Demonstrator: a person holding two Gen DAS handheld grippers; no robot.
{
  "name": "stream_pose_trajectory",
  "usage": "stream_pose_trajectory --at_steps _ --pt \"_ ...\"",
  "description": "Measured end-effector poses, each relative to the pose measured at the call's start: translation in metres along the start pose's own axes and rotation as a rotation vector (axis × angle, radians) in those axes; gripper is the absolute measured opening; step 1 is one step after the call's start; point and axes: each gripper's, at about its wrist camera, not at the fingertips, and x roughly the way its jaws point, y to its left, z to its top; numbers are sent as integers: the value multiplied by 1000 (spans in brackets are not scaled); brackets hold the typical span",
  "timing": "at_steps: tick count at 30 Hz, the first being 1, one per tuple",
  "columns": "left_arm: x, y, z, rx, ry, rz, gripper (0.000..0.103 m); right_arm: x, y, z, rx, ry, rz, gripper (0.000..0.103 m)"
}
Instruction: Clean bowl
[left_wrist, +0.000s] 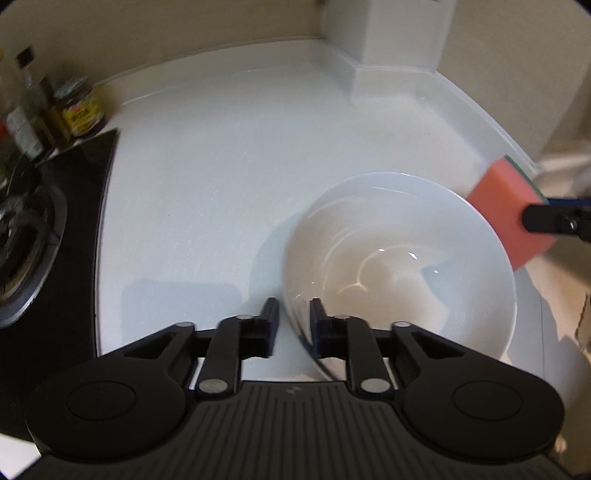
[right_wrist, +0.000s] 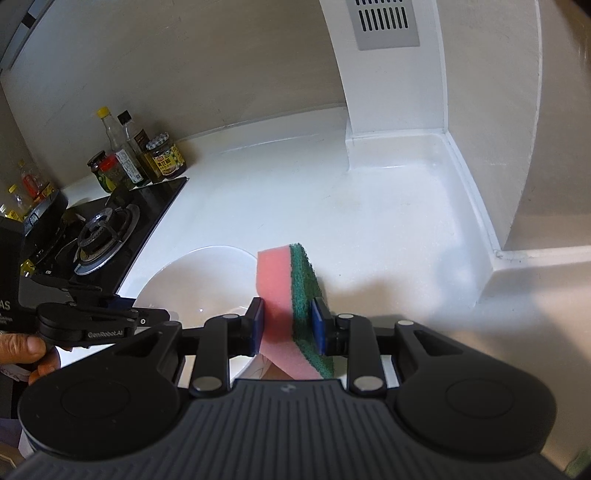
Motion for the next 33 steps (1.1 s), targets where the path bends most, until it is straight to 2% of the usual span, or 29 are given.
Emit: stream_pose_trajectory --at_steps 4,10,12,14,19,22,24,26,29,33 --pt "-1 -1 7 161 -9 -6 14 3 -3 6 -10 13 3 23" --pt "7 -7 18 525 -24 -104 17 12 -11 18 -3 17 7 23" --pt "9 -7 22 561 -25 -134 18 14 -13 20 4 15 4 23" --pt "9 -6 25 509 -12 -131 18 14 -12 19 6 12 2 23" --pt "5 5 18 136 47 -66 18 11 -12 14 33 -6 -3 23" --pt "3 10 7 -12 25 -37 18 8 -10 10 48 -18 -8 23" --pt "6 11 3 -69 14 -31 18 6 -11 7 70 -28 -6 23" --pt "9 11 2 -78 12 -35 17 4 -12 3 102 -33 10 23" --pt "11 7 4 2 9 -45 13 0 -10 0 90 -23 17 23" --pt "14 -4 10 274 -5 -56 17 2 -12 5 71 -13 21 23"
